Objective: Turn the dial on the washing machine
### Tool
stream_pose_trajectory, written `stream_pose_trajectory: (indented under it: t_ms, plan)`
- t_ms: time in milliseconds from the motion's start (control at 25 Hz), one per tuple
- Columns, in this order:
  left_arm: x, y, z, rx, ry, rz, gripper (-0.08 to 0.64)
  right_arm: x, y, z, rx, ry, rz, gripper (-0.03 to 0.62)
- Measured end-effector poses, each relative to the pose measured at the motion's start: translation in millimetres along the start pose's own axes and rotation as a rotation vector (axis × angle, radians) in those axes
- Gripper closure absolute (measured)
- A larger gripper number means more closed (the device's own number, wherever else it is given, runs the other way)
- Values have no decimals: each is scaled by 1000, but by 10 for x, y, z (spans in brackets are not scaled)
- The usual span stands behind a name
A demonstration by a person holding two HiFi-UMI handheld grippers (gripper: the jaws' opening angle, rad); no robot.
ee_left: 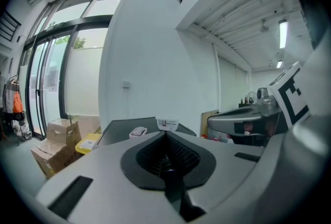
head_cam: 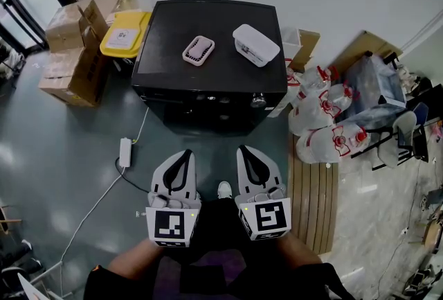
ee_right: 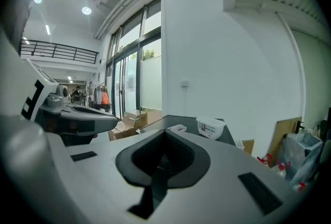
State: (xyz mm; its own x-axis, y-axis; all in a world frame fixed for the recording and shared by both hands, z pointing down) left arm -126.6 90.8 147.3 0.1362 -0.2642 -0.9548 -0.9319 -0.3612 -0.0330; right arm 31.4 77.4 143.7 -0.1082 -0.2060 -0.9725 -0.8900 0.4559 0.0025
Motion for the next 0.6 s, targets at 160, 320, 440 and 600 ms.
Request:
stream_pose_trajectory:
  t_ms: [160, 320, 440, 600]
  plan:
    - [30, 2, -51, -3, -17, -10, 546, -10, -42, -33, -4, 8, -7, 578]
    - [31, -6, -76, -7, -27, -17, 546, -33, -48, -30, -3, 8, -6, 578]
    - [24, -7, -85, -9, -16, -17, 546, -42, -61, -24, -7, 9, -8, 578]
    - [32, -20, -83, -16, -3, -17, 546, -29, -72, -11, -9, 9, -7, 578]
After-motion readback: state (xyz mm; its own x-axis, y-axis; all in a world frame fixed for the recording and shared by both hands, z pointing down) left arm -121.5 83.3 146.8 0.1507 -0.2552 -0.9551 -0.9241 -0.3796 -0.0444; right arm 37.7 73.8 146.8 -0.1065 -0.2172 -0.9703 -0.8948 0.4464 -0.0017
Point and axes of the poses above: the fingertips, and each gripper's own axes: z backward along the fingers, y to its left, x out of its top, the point moved 6 cm from there along z, backward along the fingers
